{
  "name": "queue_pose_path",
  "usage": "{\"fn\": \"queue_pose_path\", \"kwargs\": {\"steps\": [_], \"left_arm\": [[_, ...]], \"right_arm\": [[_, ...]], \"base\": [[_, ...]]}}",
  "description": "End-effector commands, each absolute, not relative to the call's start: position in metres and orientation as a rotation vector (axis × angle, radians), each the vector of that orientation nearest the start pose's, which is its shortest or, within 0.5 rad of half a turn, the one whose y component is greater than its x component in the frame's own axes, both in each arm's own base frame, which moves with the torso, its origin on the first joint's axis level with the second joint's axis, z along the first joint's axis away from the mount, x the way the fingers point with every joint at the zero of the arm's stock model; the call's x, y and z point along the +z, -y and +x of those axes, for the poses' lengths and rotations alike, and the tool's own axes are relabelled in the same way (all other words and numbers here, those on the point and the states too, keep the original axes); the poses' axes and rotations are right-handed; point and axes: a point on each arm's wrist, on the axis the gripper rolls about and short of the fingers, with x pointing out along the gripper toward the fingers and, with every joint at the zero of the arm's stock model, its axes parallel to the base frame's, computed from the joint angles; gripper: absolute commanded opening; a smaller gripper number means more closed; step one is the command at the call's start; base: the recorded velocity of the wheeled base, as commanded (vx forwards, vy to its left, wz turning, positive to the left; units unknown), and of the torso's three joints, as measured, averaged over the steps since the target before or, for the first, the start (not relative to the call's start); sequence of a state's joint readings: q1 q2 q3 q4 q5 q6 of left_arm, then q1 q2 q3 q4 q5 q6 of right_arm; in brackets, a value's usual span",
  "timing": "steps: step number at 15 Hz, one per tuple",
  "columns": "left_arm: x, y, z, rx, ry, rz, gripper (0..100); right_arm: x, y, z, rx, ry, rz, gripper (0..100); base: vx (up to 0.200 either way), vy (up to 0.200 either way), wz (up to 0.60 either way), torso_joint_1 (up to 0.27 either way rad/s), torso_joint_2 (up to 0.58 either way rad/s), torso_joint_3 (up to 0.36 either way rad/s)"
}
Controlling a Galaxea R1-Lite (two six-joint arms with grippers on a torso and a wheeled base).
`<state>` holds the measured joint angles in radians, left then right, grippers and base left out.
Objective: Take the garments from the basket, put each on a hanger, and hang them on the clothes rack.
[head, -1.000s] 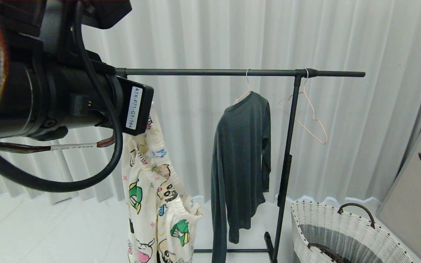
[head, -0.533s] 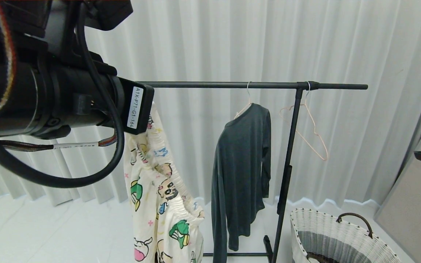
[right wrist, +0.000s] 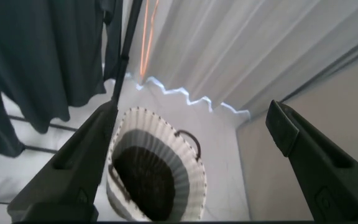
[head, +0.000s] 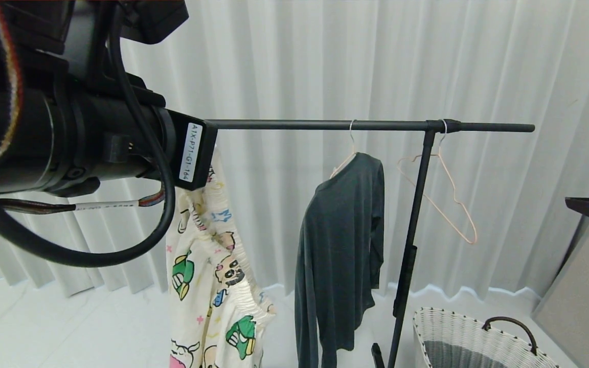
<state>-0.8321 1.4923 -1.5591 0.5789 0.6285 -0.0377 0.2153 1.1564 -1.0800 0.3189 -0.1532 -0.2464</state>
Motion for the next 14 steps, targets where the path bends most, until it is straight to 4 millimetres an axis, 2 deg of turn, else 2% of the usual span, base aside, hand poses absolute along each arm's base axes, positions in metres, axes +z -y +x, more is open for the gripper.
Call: {"fn": "queue_pose_path", "kwargs": {"steps": [1, 4, 8, 9, 12, 14], "left_arm": [[0.337, 0.163, 0.166, -0.193, -0.386, 0.306, 0], [0.337, 0.163, 0.165, -0.195, -0.387, 0.308, 0], [0.336, 0.165, 0.166, -0.196, -0.392, 0.312, 0], [0.333, 0.166, 0.166, -0.200, -0.398, 0.319, 0], [0.329, 0.169, 0.162, -0.219, -0.405, 0.335, 0], [0.329, 0.171, 0.160, -0.186, -0.394, 0.348, 0]], "right_arm": [[0.295, -0.028, 0.154, 0.099, -0.393, -0.312, 100], [0.292, -0.026, 0.159, 0.110, -0.415, -0.303, 100], [0.276, -0.027, 0.170, 0.117, -0.483, -0.305, 100], [0.266, -0.029, 0.178, 0.123, -0.505, -0.296, 100], [0.251, -0.029, 0.197, 0.160, -0.522, -0.257, 100], [0.237, -0.032, 0.225, 0.182, -0.555, -0.198, 100]], "base": [[0.200, 0.000, 0.00, -0.002, 0.01, -0.002], [0.200, 0.000, 0.00, 0.001, 0.00, 0.001], [0.200, 0.000, 0.00, 0.004, 0.00, 0.002], [0.200, 0.000, 0.00, 0.007, 0.01, 0.007], [0.000, 0.000, 0.00, 0.000, 0.00, 0.000], [0.000, 0.000, 0.00, 0.000, 0.00, 0.000]]}}
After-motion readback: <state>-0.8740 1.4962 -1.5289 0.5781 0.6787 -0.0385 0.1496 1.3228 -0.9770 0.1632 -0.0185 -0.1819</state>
